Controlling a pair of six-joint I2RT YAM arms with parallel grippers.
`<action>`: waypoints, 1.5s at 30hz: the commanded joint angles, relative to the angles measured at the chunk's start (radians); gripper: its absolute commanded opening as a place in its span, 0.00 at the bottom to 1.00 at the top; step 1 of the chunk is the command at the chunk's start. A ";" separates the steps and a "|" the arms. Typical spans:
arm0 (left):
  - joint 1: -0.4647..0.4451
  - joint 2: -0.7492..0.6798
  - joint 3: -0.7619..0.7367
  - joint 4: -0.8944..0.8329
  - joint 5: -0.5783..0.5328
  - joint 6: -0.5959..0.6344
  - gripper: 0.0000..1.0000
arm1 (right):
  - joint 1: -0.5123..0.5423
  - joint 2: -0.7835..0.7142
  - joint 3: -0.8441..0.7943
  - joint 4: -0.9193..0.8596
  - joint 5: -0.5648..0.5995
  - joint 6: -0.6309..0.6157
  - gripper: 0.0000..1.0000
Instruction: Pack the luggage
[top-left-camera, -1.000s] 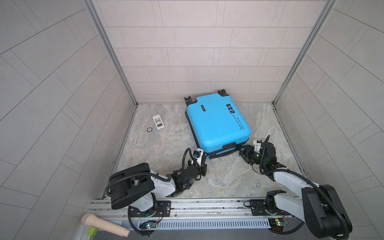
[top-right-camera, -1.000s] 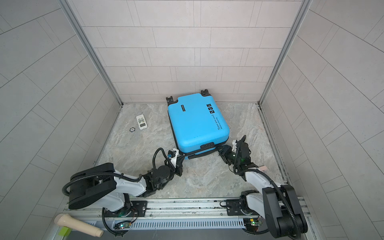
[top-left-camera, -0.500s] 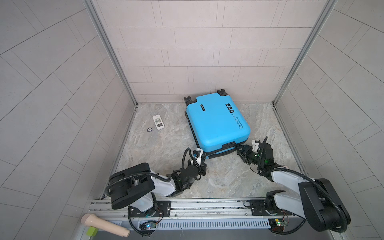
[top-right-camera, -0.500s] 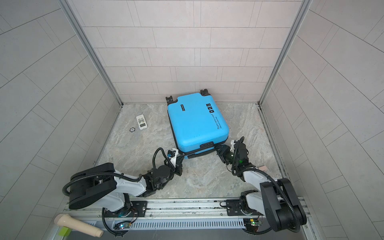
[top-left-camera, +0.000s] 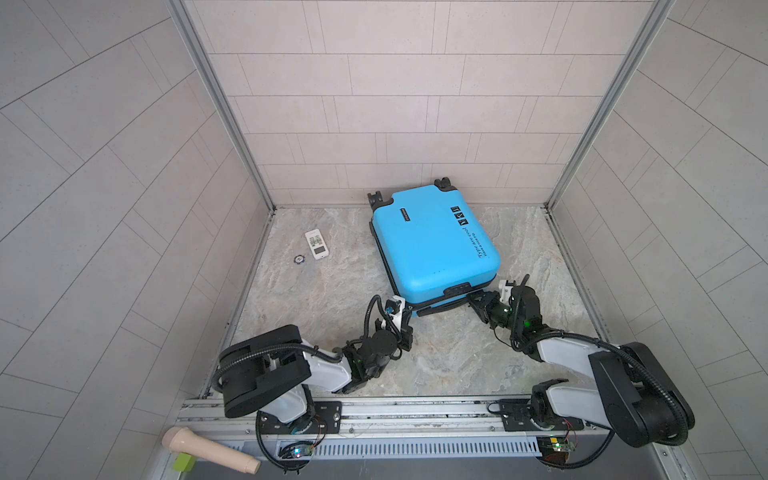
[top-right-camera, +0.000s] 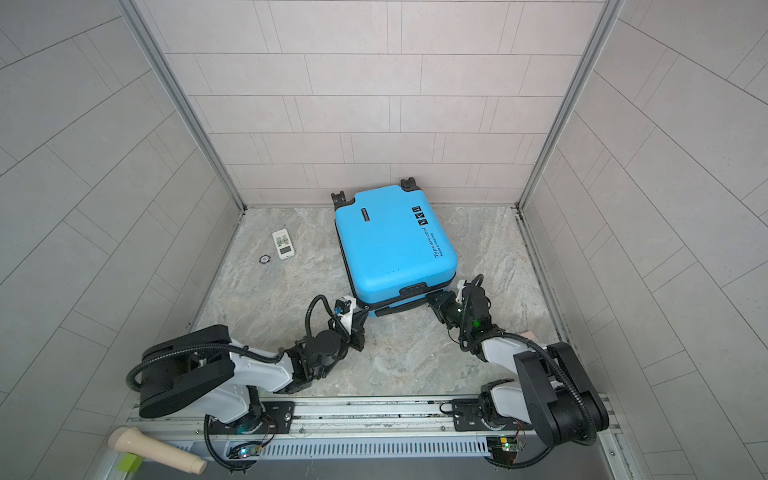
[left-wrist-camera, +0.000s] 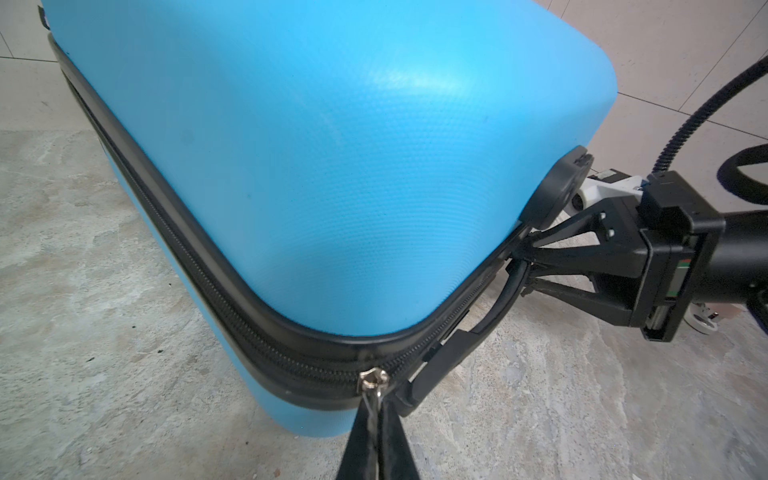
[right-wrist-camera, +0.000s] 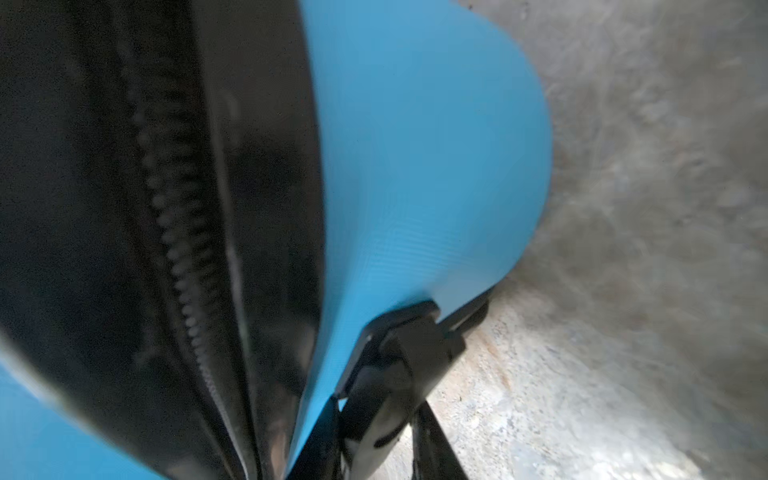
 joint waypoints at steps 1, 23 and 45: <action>-0.003 0.022 0.012 -0.026 0.025 -0.012 0.00 | 0.007 0.055 0.000 0.123 0.071 0.008 0.08; -0.033 0.128 0.171 0.021 0.129 0.010 0.00 | 0.285 0.019 -0.015 0.146 0.311 0.076 0.00; -0.088 0.121 0.170 0.109 0.073 0.047 0.00 | 0.534 0.227 0.029 0.387 0.445 0.135 0.00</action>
